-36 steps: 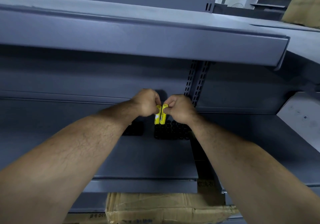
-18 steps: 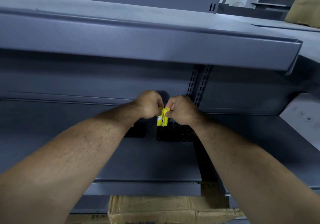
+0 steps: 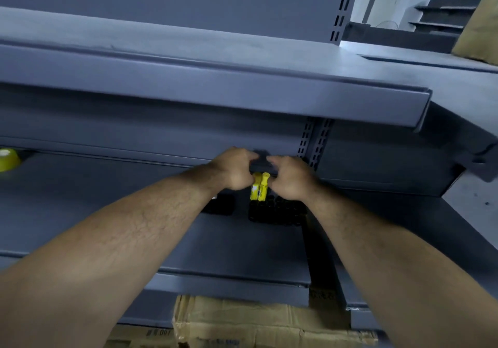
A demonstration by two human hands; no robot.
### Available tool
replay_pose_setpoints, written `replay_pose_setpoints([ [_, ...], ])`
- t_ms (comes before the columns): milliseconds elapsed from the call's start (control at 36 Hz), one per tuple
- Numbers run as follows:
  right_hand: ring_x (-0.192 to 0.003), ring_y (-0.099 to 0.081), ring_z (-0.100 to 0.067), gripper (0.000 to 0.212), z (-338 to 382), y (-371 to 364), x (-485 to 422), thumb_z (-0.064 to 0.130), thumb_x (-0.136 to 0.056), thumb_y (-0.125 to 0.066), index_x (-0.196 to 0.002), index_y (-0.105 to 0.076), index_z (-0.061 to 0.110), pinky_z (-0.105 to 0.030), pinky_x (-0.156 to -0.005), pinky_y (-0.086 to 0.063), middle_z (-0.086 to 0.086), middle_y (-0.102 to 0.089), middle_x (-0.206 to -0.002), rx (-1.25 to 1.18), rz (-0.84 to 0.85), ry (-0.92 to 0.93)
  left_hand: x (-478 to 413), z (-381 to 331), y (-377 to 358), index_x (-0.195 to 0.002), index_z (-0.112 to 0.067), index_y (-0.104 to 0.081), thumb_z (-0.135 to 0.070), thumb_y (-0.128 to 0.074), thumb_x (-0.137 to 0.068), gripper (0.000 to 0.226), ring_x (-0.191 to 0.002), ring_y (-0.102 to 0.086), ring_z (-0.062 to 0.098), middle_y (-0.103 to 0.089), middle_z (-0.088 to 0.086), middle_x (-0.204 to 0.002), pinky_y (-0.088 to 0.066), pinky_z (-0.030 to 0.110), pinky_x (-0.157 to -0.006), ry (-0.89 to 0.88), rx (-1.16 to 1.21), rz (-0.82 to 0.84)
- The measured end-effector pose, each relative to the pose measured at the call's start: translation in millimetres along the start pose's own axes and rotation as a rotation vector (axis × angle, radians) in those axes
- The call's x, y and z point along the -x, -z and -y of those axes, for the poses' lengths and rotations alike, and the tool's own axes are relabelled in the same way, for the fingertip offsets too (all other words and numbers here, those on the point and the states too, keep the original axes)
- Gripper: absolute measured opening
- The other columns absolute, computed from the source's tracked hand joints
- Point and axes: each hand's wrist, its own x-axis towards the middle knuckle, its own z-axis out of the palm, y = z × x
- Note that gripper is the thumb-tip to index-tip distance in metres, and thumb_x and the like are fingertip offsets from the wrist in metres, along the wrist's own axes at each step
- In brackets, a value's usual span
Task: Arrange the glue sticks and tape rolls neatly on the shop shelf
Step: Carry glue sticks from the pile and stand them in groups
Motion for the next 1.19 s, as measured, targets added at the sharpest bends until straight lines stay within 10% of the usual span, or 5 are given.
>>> replay_pose_setpoints([
  [111,-0.151,-0.021,-0.021,0.063,13.7,4.0,3.5,0.037,-0.101,-0.053,-0.157,-0.032,0.018,-0.031,-0.123,-0.019,0.000,-0.024,-0.165,0.164,0.044,0.119,25.4,3.0,13.2,-0.159,-0.021,-0.014,-0.046,-0.053,-0.090,0.083,-0.152,-0.015,0.017,-0.015,-0.001,-0.165,-0.009,0.037,-0.124,0.044,-0.224,0.079],
  [222,-0.154,-0.006,-0.022,0.062,37.5,-4.8,-1.1,0.043,-0.106,-0.040,-0.160,-0.023,0.019,-0.031,-0.124,-0.008,-0.002,-0.013,-0.168,0.272,0.090,0.194,59.5,13.9,30.6,-0.159,-0.022,0.002,-0.052,-0.035,-0.095,0.080,-0.153,0.005,0.012,0.004,-0.004,-0.167,0.008,0.040,-0.122,0.168,-0.282,0.112],
  [1194,-0.155,-0.007,-0.018,0.059,540.9,-214.4,99.6,0.054,-0.105,-0.029,-0.159,-0.024,0.031,-0.038,-0.124,-0.015,0.006,-0.016,-0.167,0.292,0.300,0.765,539.8,343.3,187.0,-0.159,-0.023,0.003,-0.055,-0.022,-0.099,0.072,-0.153,0.007,0.014,0.003,-0.005,-0.167,0.005,0.045,-0.124,0.810,-0.236,-0.096],
])
